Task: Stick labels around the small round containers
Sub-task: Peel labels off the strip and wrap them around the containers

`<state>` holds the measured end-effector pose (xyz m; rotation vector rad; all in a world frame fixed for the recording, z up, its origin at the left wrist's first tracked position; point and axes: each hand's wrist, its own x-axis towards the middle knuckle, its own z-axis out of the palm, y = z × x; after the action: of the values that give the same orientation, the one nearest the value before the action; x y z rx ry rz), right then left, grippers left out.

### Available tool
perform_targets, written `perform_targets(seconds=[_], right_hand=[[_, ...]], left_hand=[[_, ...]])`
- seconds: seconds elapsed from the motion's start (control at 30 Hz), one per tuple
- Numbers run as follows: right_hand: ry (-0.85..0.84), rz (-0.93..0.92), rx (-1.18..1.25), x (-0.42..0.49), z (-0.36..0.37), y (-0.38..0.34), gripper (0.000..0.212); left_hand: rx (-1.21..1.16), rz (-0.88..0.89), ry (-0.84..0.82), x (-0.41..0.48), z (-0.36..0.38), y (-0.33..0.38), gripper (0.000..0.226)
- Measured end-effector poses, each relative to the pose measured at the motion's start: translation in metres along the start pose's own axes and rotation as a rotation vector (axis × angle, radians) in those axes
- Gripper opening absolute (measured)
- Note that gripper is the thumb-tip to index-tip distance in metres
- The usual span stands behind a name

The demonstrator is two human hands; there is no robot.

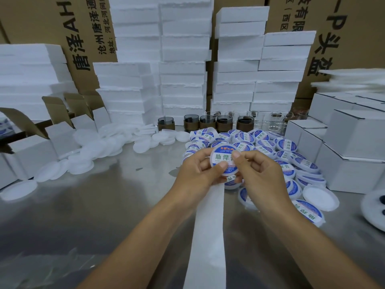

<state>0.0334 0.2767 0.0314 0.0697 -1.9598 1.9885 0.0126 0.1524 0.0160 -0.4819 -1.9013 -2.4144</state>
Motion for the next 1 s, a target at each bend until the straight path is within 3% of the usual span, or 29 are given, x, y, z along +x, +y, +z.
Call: perform_targets(seconds=[0.23,0.43,0.6,0.7,1.0], right_hand=[[0.038,-0.012,-0.026,0.002,-0.001,0.001,0.011],[0.074,-0.056,-0.074,0.003,-0.002,0.003,0.014],[-0.037,-0.115,-0.125,0.0,-0.001,0.004,0.003],[-0.086,-0.128,-0.132,0.0,0.001,0.005,0.018],[-0.106,-0.153,-0.105,0.001,0.0,0.006,0.027]], left_hand=[[0.042,0.024,0.017,-0.001,0.0,0.005,0.022],[0.12,0.027,-0.009,-0.002,0.0,0.005,0.04],[0.106,0.052,0.048,-0.001,0.0,0.007,0.04],[0.095,0.053,0.068,-0.002,0.0,0.007,0.041],[0.062,0.054,0.118,-0.004,0.002,0.011,0.034]])
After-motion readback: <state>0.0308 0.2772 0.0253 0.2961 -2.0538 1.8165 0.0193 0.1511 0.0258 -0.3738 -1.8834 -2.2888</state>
